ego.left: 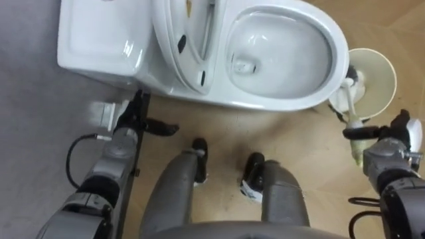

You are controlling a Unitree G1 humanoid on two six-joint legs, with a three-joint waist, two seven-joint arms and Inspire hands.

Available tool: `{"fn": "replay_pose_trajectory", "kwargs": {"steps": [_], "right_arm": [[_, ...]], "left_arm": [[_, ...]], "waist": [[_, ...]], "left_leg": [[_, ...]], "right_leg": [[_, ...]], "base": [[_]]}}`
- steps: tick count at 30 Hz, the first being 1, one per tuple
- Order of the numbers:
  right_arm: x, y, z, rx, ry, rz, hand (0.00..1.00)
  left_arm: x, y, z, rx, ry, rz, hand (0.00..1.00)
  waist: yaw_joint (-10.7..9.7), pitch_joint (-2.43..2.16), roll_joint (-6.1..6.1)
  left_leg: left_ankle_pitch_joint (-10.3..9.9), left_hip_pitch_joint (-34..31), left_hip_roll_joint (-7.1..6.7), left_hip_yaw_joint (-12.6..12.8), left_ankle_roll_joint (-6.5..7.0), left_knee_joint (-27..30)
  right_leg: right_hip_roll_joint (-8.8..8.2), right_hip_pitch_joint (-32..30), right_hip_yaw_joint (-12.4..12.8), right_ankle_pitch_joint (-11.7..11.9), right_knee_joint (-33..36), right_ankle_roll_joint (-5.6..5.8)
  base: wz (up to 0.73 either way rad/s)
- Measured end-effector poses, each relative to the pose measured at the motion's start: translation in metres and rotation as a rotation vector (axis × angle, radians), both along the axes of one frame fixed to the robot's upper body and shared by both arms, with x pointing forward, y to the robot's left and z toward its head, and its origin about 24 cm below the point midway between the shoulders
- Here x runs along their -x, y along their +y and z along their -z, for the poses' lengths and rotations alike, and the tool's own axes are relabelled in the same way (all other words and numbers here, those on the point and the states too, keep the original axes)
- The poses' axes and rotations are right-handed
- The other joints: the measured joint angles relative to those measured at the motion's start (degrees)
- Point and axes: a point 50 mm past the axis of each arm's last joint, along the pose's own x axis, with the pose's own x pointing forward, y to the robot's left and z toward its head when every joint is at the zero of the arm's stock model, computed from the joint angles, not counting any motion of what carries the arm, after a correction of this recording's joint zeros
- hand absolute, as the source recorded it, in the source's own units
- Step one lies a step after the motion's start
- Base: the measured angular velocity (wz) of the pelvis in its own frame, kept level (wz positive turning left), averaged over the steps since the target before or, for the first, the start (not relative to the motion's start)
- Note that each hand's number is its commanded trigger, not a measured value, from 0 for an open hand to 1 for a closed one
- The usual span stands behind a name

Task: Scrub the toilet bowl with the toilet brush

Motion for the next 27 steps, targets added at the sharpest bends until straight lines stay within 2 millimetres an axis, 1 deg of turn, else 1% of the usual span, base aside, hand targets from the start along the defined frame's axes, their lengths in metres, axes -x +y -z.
{"fn": "replay_pose_trajectory", "kwargs": {"steps": [1, 2, 4, 7, 9, 13, 15, 16, 23, 25, 27], "right_arm": [[-0.001, 0.000, -0.001, -0.003, -0.006, 0.005, 0.00], [-0.003, -0.001, -0.003, -0.004, -0.007, 0.010, 0.00], [-0.006, -0.010, -0.010, 0.020, -0.007, 0.017, 0.00], [-0.011, -0.016, -0.018, 0.047, -0.012, -0.004, 0.00], [-0.015, -0.019, -0.023, 0.047, -0.026, -0.008, 0.00], [-0.021, -0.021, -0.030, 0.052, -0.048, -0.010, 0.00], [-0.023, -0.021, -0.031, 0.052, -0.046, -0.026, 0.00], [-0.021, -0.023, -0.030, 0.055, -0.037, -0.029, 0.00], [-0.012, -0.026, -0.024, 0.016, -0.007, 0.004, 0.00], [-0.012, -0.025, -0.024, 0.020, 0.000, -0.003, 0.00], [-0.012, -0.025, -0.023, 0.019, 0.003, -0.006, 0.00]], "left_arm": [[-0.001, -0.001, -0.001, 0.006, -0.007, 0.001, 0.00], [-0.003, -0.002, -0.004, 0.018, -0.022, 0.001, 0.00], [-0.007, -0.006, -0.010, 0.037, -0.052, 0.010, 0.00], [-0.011, -0.010, -0.013, 0.045, -0.065, 0.023, 0.00], [-0.014, -0.013, -0.018, 0.044, -0.085, 0.046, 0.00], [-0.018, -0.026, -0.021, 0.041, -0.097, 0.113, 0.00], [-0.019, -0.029, -0.022, 0.039, -0.101, 0.127, 0.00], [-0.020, -0.030, -0.023, 0.041, -0.106, 0.129, 0.00], [-0.018, -0.030, -0.024, 0.042, -0.112, 0.126, 0.00], [-0.017, -0.031, -0.024, 0.037, -0.109, 0.137, 0.00], [-0.016, -0.035, -0.022, 0.033, -0.099, 0.161, 0.00]], "waist": [[0.05, 0.00, 0.02], [0.34, 0.05, -0.04], [1.29, 0.04, -0.02], [1.28, 0.07, -0.08], [1.07, 0.08, -0.07], [1.08, 0.07, -0.07], [1.06, 0.06, -0.07], [1.03, 0.05, -0.03], [0.98, -0.01, 0.07], [1.06, -0.13, 0.30], [1.18, -0.33, 0.96]], "left_leg": [[0.02, -1.08, 0.03, 0.01, -0.01, 0.76], [0.02, -3.13, 0.18, 0.39, 0.01, 2.20], [0.09, -6.46, 0.34, 1.29, 0.12, 4.38], [0.13, -8.85, 0.15, 1.84, 0.17, 6.29], [0.12, -10.36, 0.06, 1.84, 0.15, 7.36], [-0.15, -13.62, 0.12, 1.82, 0.04, 10.01], [-0.78, -15.38, 0.27, 1.79, 0.00, 12.12], [-1.00, -16.00, 0.20, 1.72, 0.01, 12.81], [-1.06, -17.59, 0.02, 1.94, 0.03, 13.73], [-1.06, -18.78, 0.10, 1.98, 0.02, 14.15], [-1.09, -20.08, 0.08, 1.99, 0.06, 14.69]], "right_leg": [[-0.12, -1.16, 0.11, -0.20, 0.86, -0.12], [-0.22, -3.47, 0.79, -0.44, 2.67, -0.34], [-0.76, -7.55, 1.48, -0.74, 5.68, -0.84], [-1.31, -10.63, 2.60, -1.34, 8.69, -1.06], [-1.96, -12.19, 2.62, -1.76, 10.19, -1.28], [-2.04, -15.34, 2.59, -2.43, 12.97, -1.72], [-2.22, -16.92, 2.66, -3.13, 14.96, -1.93], [-2.73, -17.51, 2.60, -3.55, 15.76, -2.02], [-3.08, -19.30, 2.77, -4.02, 17.27, -2.14], [-3.01, -20.51, 2.75, -4.05, 17.66, -2.23], [-2.88, -21.79, 2.89, -4.08, 18.20, -2.25]], "base": [[0.00], [-0.09], [-0.12], [0.00], [0.06], [0.06], [0.02], [0.06], [0.02], [0.00], [0.00]]}}
